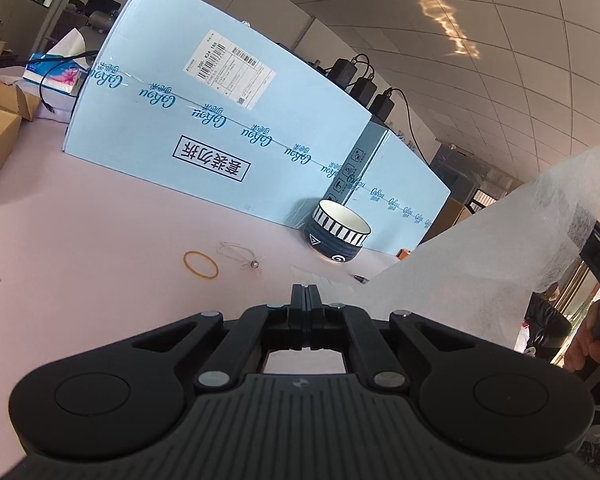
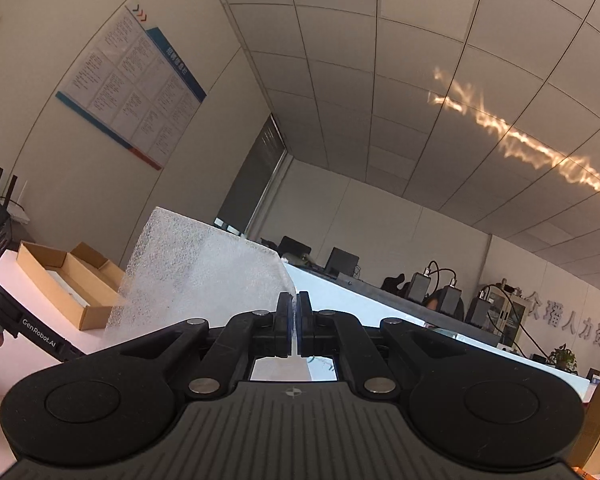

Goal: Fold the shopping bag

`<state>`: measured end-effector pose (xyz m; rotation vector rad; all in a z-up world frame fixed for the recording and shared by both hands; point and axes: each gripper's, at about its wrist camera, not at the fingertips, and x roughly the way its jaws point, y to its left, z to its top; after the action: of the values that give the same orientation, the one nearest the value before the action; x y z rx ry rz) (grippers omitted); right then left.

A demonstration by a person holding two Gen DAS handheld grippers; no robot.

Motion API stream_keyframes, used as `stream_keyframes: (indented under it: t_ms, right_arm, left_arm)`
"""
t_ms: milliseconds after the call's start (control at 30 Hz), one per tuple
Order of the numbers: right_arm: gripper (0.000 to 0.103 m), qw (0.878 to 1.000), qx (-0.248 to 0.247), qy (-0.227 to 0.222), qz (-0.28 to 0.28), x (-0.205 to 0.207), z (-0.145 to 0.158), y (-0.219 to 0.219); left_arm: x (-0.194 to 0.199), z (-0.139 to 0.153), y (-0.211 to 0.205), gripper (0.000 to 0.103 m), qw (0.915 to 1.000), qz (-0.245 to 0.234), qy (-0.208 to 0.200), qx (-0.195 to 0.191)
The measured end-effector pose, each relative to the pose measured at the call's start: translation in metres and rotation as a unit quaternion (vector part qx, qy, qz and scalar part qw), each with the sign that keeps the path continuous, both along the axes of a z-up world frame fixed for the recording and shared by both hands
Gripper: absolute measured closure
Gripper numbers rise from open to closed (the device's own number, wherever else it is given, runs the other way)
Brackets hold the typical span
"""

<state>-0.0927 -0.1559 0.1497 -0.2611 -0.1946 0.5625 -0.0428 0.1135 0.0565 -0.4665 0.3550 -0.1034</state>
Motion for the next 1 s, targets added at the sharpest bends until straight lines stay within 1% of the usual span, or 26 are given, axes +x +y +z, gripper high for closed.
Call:
stream_keyframes:
  t_ms: [67, 100, 133, 167, 233, 267, 300, 333, 367, 400, 433, 467, 533, 567, 633, 667, 700, 767, 833, 867, 900, 933, 967, 1000]
  right_arm:
    - [0.101, 0.999, 0.030, 0.020, 0.035, -0.002, 0.012, -0.005]
    - [0.101, 0.997, 0.043, 0.028, 0.051, -0.003, 0.017, -0.008]
    - [0.101, 0.997, 0.051, 0.026, 0.057, -0.004, 0.021, -0.008]
    - [0.101, 0.997, 0.053, 0.016, 0.057, -0.006, 0.024, -0.006]
    - [0.101, 0.998, 0.047, -0.003, 0.046, -0.011, 0.025, -0.003]
    - [0.101, 0.998, 0.046, -0.002, 0.045, -0.011, 0.025, -0.002]
    - [0.101, 0.998, 0.045, 0.004, 0.045, -0.009, 0.025, -0.001]
    - [0.101, 0.998, 0.044, 0.010, 0.044, -0.006, 0.024, 0.000]
    - [0.101, 0.998, 0.041, 0.014, 0.039, -0.003, 0.023, 0.001]
    - [0.101, 0.999, 0.038, 0.018, 0.035, 0.000, 0.021, 0.002]
    - [0.101, 0.998, 0.038, 0.025, 0.033, 0.003, 0.019, 0.003]
    - [0.101, 0.998, 0.039, 0.035, 0.033, 0.008, 0.017, 0.004]
    - [0.101, 0.997, 0.046, 0.056, 0.036, 0.017, 0.010, 0.007]
    - [0.101, 0.995, 0.052, 0.070, 0.043, 0.022, 0.007, 0.008]
    - [0.101, 0.992, 0.066, 0.090, 0.061, 0.028, 0.004, 0.011]
    - [0.101, 0.991, 0.069, 0.093, 0.067, 0.028, 0.003, 0.012]
    - [0.101, 0.990, 0.073, 0.096, 0.074, 0.027, 0.001, 0.014]
    - [0.101, 0.989, 0.077, 0.098, 0.083, 0.026, 0.001, 0.017]
    - [0.101, 0.989, 0.076, 0.095, 0.088, 0.023, 0.002, 0.018]
    - [0.101, 0.989, 0.074, 0.094, 0.088, 0.023, 0.003, 0.018]
    - [0.101, 0.989, 0.073, 0.093, 0.088, 0.024, 0.005, 0.018]
    - [0.101, 0.989, 0.074, 0.091, 0.086, 0.024, 0.006, 0.017]
    - [0.101, 0.990, 0.075, 0.089, 0.085, 0.025, 0.007, 0.016]
    - [0.101, 0.990, 0.075, 0.089, 0.082, 0.027, 0.007, 0.015]
  left_arm:
    - [-0.009, 0.020, 0.000, 0.103, 0.9994, 0.021, 0.014, 0.025]
    - [-0.013, 0.030, -0.001, 0.103, 0.9989, 0.028, 0.008, 0.037]
    - [-0.016, 0.036, -0.002, 0.103, 0.9986, 0.031, -0.001, 0.043]
    - [-0.018, 0.040, -0.004, 0.102, 0.9990, 0.021, -0.012, 0.039]
    - [-0.021, 0.047, -0.008, 0.088, 0.9989, -0.002, -0.035, 0.029]
    - [-0.024, 0.046, -0.011, 0.059, 0.9982, -0.025, -0.053, 0.015]
    - [-0.030, 0.040, -0.015, 0.024, 0.9947, -0.056, -0.086, -0.008]
    - [-0.036, 0.035, -0.019, 0.015, 0.9884, -0.088, -0.120, -0.031]
    - [-0.043, 0.026, -0.018, 0.016, 0.9809, -0.111, -0.151, -0.055]
    - [-0.048, 0.020, -0.018, 0.016, 0.9745, -0.128, -0.169, -0.074]
    - [-0.052, 0.014, -0.017, 0.016, 0.9697, -0.141, -0.179, -0.090]
    - [-0.058, 0.005, -0.017, 0.015, 0.9667, -0.145, -0.181, -0.108]
    - [-0.064, 0.000, -0.020, 0.015, 0.9699, -0.135, -0.174, -0.104]
    - [-0.063, -0.004, -0.022, 0.015, 0.9772, -0.116, -0.156, -0.086]
    - [-0.058, -0.005, -0.027, 0.015, 0.9847, -0.096, -0.132, -0.062]
    - [-0.051, -0.006, -0.031, 0.015, 0.9885, -0.085, -0.117, -0.043]
    - [-0.045, -0.007, -0.034, 0.015, 0.9916, -0.075, -0.103, -0.024]
    - [-0.035, -0.008, -0.039, 0.016, 0.9925, -0.076, -0.096, -0.007]
    - [-0.020, -0.009, -0.040, 0.032, 0.9943, -0.072, -0.079, 0.000]
    - [-0.011, -0.011, -0.041, 0.054, 0.9956, -0.069, -0.064, -0.004]
    - [-0.002, -0.013, -0.042, 0.082, 0.9966, -0.067, -0.048, -0.008]
    - [0.004, -0.014, -0.042, 0.095, 0.9971, -0.066, -0.036, -0.012]
    - [0.009, -0.016, -0.041, 0.103, 0.9973, -0.067, -0.026, -0.018]
    - [0.012, -0.020, -0.042, 0.103, 0.9973, -0.068, -0.021, -0.021]
